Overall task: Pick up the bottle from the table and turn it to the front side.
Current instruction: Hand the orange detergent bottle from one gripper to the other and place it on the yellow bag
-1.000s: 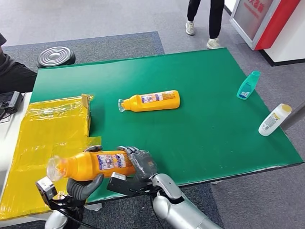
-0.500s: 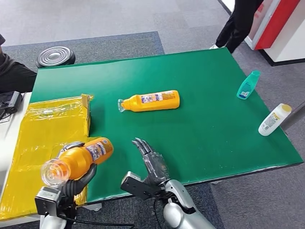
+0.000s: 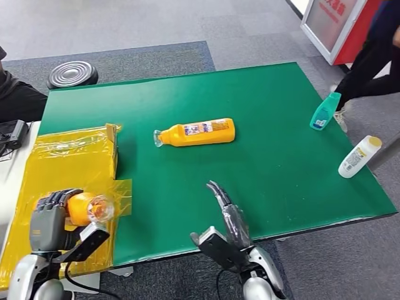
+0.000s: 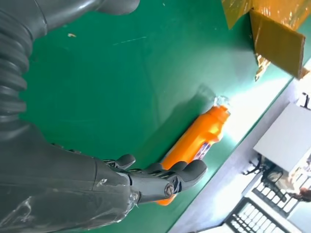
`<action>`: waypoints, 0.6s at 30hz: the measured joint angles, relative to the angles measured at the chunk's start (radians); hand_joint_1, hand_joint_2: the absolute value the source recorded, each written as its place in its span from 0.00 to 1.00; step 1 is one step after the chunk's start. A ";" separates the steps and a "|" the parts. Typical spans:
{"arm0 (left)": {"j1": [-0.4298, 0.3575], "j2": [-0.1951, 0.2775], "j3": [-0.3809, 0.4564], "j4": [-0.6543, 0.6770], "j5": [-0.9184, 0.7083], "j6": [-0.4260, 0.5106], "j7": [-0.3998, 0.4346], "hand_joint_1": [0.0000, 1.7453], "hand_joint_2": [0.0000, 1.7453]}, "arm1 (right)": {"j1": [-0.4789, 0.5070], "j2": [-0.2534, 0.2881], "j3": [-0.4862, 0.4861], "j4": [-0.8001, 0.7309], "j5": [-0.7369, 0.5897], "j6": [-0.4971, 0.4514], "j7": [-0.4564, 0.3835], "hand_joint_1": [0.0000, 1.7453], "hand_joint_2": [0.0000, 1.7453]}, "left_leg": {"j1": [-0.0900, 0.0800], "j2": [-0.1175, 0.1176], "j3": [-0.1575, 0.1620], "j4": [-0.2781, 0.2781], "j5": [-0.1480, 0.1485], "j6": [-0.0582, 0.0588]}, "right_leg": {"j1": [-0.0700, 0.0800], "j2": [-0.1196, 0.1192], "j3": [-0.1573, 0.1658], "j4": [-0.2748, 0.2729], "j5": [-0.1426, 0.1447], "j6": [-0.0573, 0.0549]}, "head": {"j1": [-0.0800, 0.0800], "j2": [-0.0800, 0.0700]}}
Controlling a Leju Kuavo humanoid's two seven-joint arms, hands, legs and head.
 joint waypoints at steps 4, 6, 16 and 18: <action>-0.002 0.065 0.036 0.020 -0.118 -0.051 0.095 1.00 1.00 | 0.058 -0.002 -0.029 -0.049 -0.035 0.006 -0.015 0.00 1.00 | 0.000 0.000 0.000 0.000 0.000 0.000 | 0.000 0.000 0.000 0.000 -0.001 0.000 | 0.000 0.000; -0.009 0.087 0.040 0.029 -0.175 -0.084 0.135 1.00 1.00 | 0.078 -0.003 -0.038 -0.069 -0.044 0.004 -0.026 0.00 1.00 | 0.000 0.000 0.000 0.000 0.000 0.000 | 0.000 0.000 0.000 0.000 0.000 0.000 | 0.000 0.000; -0.126 0.132 -0.034 0.107 -0.303 -0.177 0.223 1.00 1.00 | 0.112 -0.004 -0.076 -0.117 -0.100 0.002 -0.077 0.00 1.00 | 0.000 0.000 0.000 0.000 0.000 0.000 | 0.000 0.000 0.000 0.000 0.001 -0.001 | 0.000 0.000; -0.140 0.136 -0.046 0.118 -0.303 -0.179 0.226 1.00 1.00 | 0.113 -0.004 -0.080 -0.117 -0.103 0.002 -0.080 0.00 1.00 | 0.000 0.000 0.000 0.000 0.000 0.000 | 0.000 0.000 0.000 0.000 0.001 -0.001 | 0.000 0.000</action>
